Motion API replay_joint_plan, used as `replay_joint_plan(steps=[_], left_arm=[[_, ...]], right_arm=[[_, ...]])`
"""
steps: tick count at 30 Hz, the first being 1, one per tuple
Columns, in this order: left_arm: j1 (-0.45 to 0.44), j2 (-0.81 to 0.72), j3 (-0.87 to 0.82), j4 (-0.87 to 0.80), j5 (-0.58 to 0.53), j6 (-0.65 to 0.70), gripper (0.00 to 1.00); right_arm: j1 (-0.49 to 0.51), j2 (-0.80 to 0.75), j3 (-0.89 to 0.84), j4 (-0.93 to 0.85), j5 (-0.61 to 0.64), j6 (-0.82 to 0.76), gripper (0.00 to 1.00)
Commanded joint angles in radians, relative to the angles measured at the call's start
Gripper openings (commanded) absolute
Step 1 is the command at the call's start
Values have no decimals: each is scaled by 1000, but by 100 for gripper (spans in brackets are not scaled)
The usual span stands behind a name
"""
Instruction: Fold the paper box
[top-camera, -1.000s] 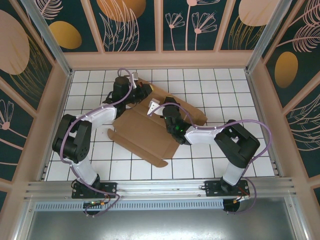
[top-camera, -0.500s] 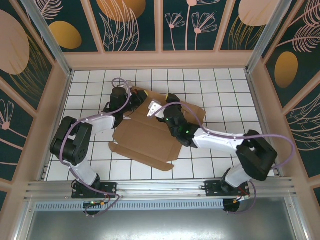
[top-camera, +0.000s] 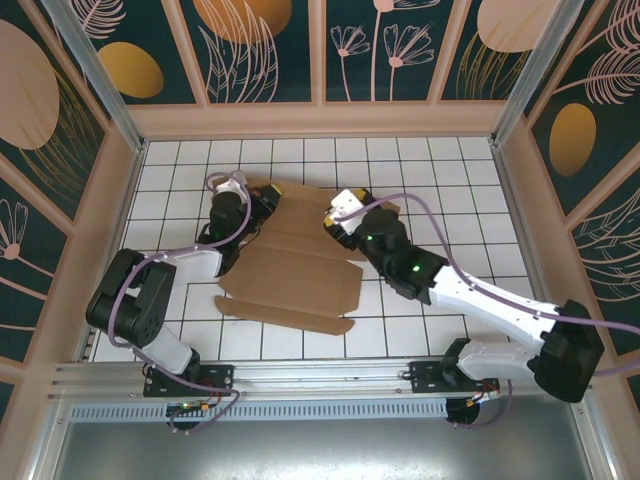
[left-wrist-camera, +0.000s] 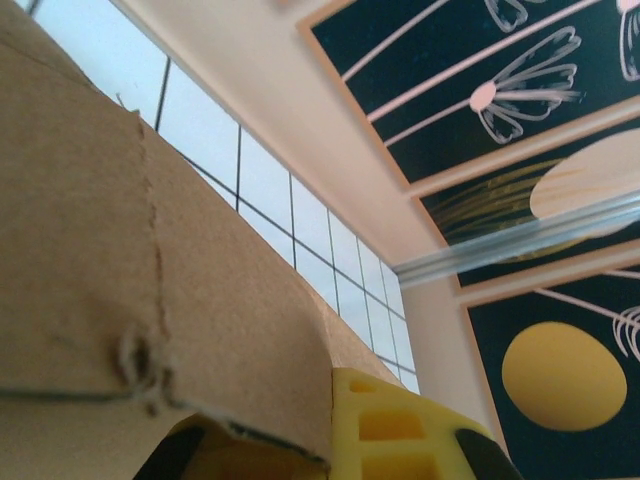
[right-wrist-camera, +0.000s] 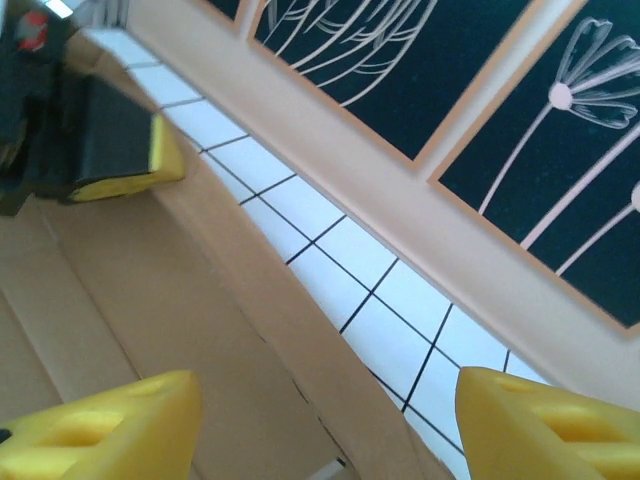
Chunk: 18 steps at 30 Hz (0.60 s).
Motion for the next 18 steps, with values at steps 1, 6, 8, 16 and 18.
replay_joint_plan(steps=[1,6,8,16,18], left_arm=[[4,-43,-34,126,-99,29,0],[4,-54,-89,188,-148,-4,0],[4,-62,-124,247,-182,-8,0],[3,-49,-182,331,-247,-20,0],[4,-32,-208,409,-247,-28,0]], right_arm=[[-60,-40,-1,-72,-120,237,68],[-178,-67,28,-133,-224,435,64],[-231,-60,53,-178,-292,532,63],[-290,37,104,-312,-368,611,61],[-323,41,110,-313,-419,632,61]])
